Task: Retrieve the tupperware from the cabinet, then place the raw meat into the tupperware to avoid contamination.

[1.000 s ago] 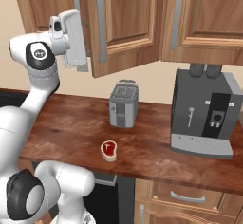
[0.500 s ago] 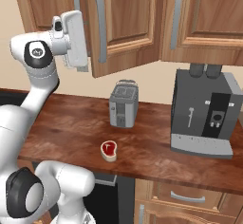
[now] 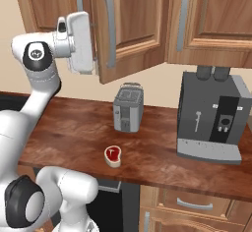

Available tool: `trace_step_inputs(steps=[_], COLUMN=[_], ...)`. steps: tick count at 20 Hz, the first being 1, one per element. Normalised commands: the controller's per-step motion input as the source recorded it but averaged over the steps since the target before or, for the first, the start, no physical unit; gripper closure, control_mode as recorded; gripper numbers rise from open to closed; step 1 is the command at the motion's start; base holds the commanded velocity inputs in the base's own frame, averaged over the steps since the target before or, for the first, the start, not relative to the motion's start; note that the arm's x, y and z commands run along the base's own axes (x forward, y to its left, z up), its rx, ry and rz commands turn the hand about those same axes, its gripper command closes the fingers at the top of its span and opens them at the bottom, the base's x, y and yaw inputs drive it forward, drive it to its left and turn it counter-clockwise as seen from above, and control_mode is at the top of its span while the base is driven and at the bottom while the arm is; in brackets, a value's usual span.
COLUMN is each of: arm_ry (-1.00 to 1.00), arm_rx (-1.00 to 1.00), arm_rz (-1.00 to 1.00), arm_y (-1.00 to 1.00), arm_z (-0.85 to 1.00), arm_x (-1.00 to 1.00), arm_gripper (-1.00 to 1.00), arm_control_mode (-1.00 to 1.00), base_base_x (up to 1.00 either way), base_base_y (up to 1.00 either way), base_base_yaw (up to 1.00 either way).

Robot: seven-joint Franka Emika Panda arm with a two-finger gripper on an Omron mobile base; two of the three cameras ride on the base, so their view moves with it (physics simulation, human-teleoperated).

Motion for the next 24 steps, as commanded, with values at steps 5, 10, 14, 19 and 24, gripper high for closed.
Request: trace_step_inputs(steps=[5,10,14,19,24], arm_ry=[0.0,0.0,0.0,0.0,0.01], arm_rx=[0.01,0.0,0.0,0.0,0.0], arm_rz=[-0.1,-0.09,-0.05,-0.01,0.0], arm_y=[-0.27,-0.33,-0.43,-0.5,-0.53], arm_z=[0.0,0.0,0.0,0.0,0.0], arm_x=[-0.46,-0.23,-0.04,0.0,0.0], arm_gripper=[-1.0,-1.0,-1.0,-1.0,-1.0], arm_control_mode=[-1.0,-1.0,-1.0,-1.0,-1.0], base_base_x=[0.0,0.0,0.0,0.0,0.0], base_base_y=[0.0,0.0,0.0,0.0,0.0], base_base_yaw=[0.0,0.0,0.0,0.0,0.0])
